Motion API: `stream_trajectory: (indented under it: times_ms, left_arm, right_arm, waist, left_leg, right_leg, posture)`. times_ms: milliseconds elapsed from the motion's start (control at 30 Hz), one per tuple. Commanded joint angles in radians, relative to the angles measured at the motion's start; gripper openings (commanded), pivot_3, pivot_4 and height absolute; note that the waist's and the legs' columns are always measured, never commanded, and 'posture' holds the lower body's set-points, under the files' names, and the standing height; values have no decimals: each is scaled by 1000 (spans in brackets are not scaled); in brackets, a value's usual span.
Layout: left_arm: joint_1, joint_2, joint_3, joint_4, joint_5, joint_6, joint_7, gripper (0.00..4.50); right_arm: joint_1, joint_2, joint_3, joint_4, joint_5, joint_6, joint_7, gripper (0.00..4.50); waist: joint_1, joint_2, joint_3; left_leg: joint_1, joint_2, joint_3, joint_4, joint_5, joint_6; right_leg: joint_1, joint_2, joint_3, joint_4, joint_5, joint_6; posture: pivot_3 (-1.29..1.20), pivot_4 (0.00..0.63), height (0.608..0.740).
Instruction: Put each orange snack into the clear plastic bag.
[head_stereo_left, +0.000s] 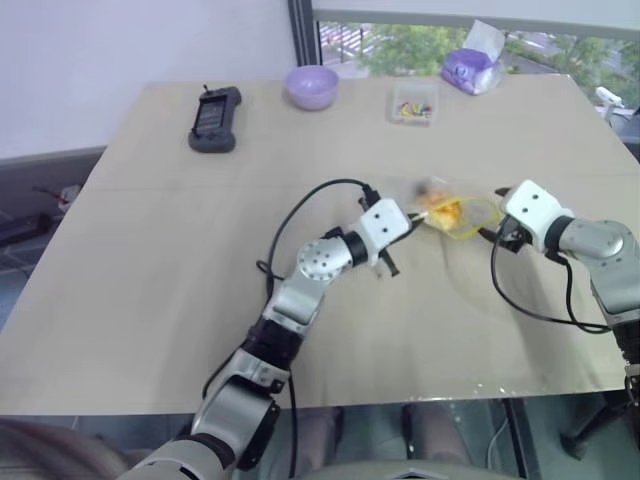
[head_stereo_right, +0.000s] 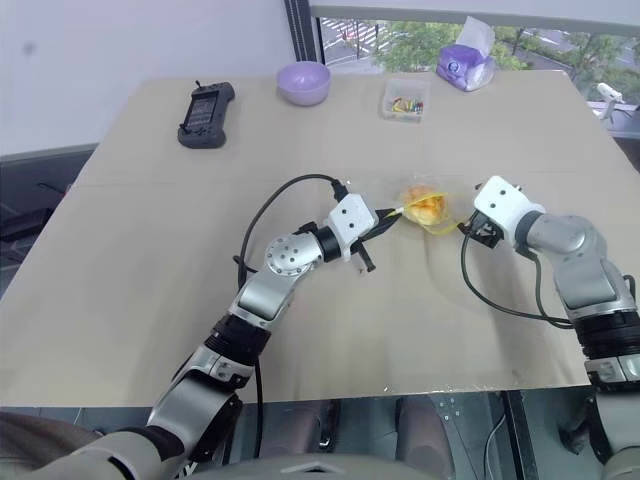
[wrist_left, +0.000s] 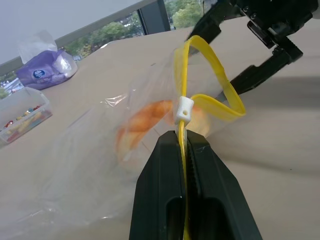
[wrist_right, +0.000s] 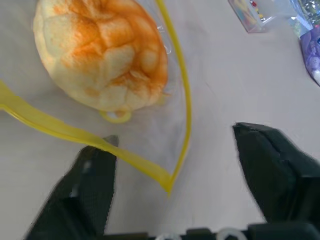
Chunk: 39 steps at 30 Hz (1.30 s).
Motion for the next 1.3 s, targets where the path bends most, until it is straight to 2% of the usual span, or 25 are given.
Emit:
stream_trajectory:
  times_ms: [33, 133, 167, 433, 567, 700, 900, 1133, 1300]
  left_arm:
    - [1, 1, 8, -53, -5, -3, 10, 0]
    - [2, 1, 8, -56, -5, 0, 12, 0]
    - [2, 1, 8, -56, -5, 0, 13, 0]
    - [-23, 13, 16, -55, 2, -18, 18, 0]
    - [-81, 18, 43, -55, 1, -28, 45, 0]
    - [-162, 36, 72, -63, -4, -48, 51, 0]
    - [-230, 50, 92, -45, 5, -61, 83, 0]
    - [-206, 50, 69, -22, 26, -94, 84, 0]
    - [-148, 36, 60, -25, 10, -64, 66, 0]
  right_arm:
    - [7, -10, -28, -35, 13, -27, 25, 1932]
    - [17, -6, -29, -42, 15, -17, 36, 407]
    - [19, -6, -30, -44, 14, -15, 37, 43]
    - [-16, -21, -59, -47, -11, -3, 1, 43]
    - [-65, -38, -94, -55, -26, -20, -44, 43]
    - [-140, -64, -156, -102, -30, 39, -90, 43]
    - [-198, -114, -194, -152, -41, 61, -101, 43]
    - [-154, -99, -184, -210, -26, 92, -87, 43]
    - [-61, -112, -163, -307, 36, 155, 21, 43]
  waist:
    - [0, 0, 0]
    - [-1, 0, 0]
    - [-1, 0, 0]
    - [-1, 0, 0]
    - [-1, 0, 0]
    - [-1, 0, 0]
    - [-1, 0, 0]
    - [-1, 0, 0]
    - [-2, 0, 0]
  left_leg:
    - [0, 0, 0, 0, 0, 0]
    - [0, 0, 0, 0, 0, 0]
    - [0, 0, 0, 0, 0, 0]
    - [0, 0, 0, 0, 0, 0]
    - [-1, 0, 0, 0, 0, 0]
    - [-1, 0, 0, 0, 0, 0]
    - [-2, 0, 0, 0, 0, 0]
    - [-2, 0, 1, 0, 0, 0]
    - [-3, 0, 0, 0, 0, 0]
  right_leg:
    - [0, 0, 0, 0, 0, 0]
    - [0, 0, 0, 0, 0, 0]
    - [0, 0, 0, 0, 0, 0]
    - [0, 0, 0, 1, 0, 0]
    - [-1, 0, 0, 1, 0, 0]
    - [-2, 0, 0, 1, 0, 0]
    - [-3, 0, 0, 0, 0, 0]
    - [-3, 0, 0, 0, 0, 0]
    - [-3, 0, 0, 0, 0, 0]
  posture:
    - [0, 150, 740]
    - [0, 150, 740]
    - [0, 150, 740]
    - [0, 150, 740]
    - [0, 150, 740]
    - [0, 150, 740]
    - [0, 150, 740]
    - [0, 150, 740]
    - [0, 150, 740]
